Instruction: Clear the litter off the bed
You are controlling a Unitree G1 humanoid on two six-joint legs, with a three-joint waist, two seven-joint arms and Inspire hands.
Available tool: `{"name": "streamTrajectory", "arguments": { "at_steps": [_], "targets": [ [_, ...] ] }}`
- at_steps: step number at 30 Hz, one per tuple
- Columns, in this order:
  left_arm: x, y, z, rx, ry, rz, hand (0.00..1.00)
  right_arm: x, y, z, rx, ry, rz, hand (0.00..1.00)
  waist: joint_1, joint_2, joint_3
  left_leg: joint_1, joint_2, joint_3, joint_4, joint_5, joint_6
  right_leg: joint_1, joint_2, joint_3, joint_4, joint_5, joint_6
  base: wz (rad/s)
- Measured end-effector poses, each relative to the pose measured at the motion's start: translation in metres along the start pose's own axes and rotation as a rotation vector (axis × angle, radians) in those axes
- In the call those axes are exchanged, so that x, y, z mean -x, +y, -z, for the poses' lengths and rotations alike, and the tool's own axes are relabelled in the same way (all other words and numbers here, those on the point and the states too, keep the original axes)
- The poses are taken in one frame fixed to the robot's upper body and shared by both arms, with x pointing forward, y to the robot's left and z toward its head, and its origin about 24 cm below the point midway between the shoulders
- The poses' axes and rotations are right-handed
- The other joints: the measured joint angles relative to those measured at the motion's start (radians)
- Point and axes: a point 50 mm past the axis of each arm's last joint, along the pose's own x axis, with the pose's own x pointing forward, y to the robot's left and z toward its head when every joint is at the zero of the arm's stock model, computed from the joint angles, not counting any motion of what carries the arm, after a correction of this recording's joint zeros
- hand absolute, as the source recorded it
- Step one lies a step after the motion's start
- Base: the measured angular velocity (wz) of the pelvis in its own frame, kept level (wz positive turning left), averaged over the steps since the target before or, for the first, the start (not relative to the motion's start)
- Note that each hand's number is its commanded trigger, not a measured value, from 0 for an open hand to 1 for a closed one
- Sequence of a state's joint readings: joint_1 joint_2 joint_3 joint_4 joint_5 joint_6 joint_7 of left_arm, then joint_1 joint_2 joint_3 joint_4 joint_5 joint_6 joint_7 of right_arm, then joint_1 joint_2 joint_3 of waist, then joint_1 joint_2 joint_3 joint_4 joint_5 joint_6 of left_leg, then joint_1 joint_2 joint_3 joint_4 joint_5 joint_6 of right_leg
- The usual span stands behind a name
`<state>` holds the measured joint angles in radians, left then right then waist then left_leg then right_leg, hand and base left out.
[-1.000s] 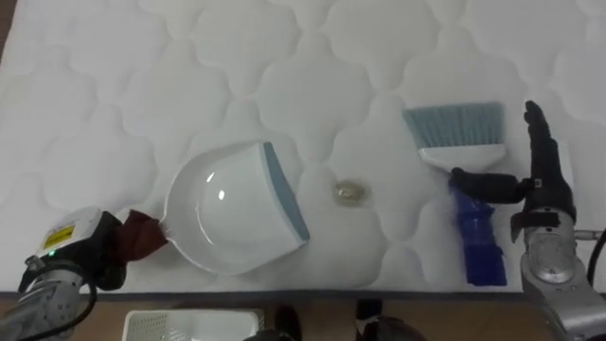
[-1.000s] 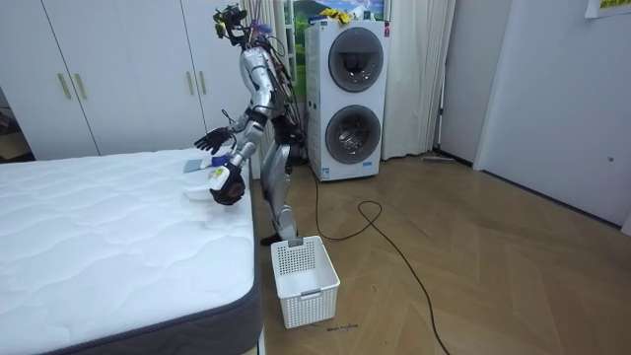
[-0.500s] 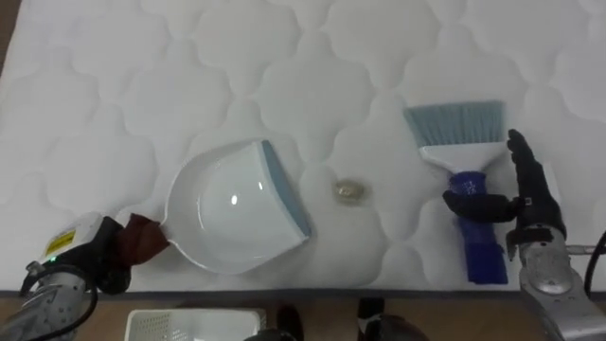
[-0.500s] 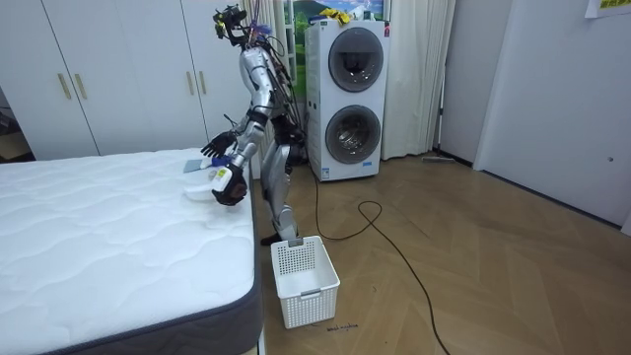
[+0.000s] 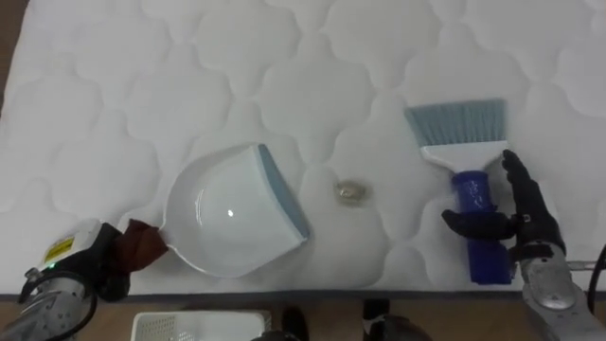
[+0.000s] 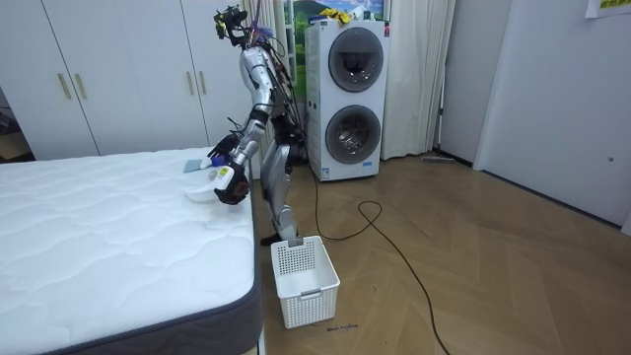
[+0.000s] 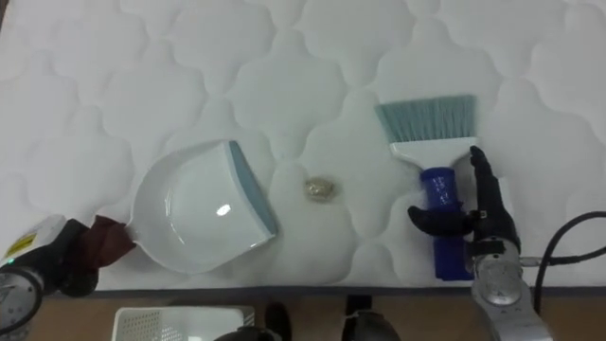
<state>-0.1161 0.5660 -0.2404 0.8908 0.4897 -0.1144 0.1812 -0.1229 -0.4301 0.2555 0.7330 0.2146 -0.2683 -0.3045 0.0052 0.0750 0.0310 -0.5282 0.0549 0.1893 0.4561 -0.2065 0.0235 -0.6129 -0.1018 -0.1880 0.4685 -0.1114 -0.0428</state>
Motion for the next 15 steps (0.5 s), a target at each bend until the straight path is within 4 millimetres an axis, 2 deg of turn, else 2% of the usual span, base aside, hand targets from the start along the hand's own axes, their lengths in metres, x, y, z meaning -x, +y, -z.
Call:
{"name": "streamTrajectory", "arguments": {
  "at_steps": [6, 15],
  "targets": [
    [0.003, -0.005, 0.002, 0.002, 0.01, 0.014, 1.0, 0.002, 0.0, 0.004, 0.012, 0.013, -0.004, 0.0, -0.001, 0.0, -0.0004, 0.008, -0.001, -0.002, -0.003, 0.0, 0.0, 0.008, -0.001, -0.002, -0.003, -0.001, 0.001, 0.0],
    [-0.001, -0.001, 0.0, 0.002, 0.017, -0.001, 1.0, 0.001, 0.003, 0.012, 0.115, 0.039, -0.01, 0.0, -0.001, -0.002, -0.0013, 0.017, 0.0, -0.001, -0.007, 0.0, 0.0, 0.023, 0.0, -0.008, -0.016, -0.001, 0.002, 0.0]
  ]
}}
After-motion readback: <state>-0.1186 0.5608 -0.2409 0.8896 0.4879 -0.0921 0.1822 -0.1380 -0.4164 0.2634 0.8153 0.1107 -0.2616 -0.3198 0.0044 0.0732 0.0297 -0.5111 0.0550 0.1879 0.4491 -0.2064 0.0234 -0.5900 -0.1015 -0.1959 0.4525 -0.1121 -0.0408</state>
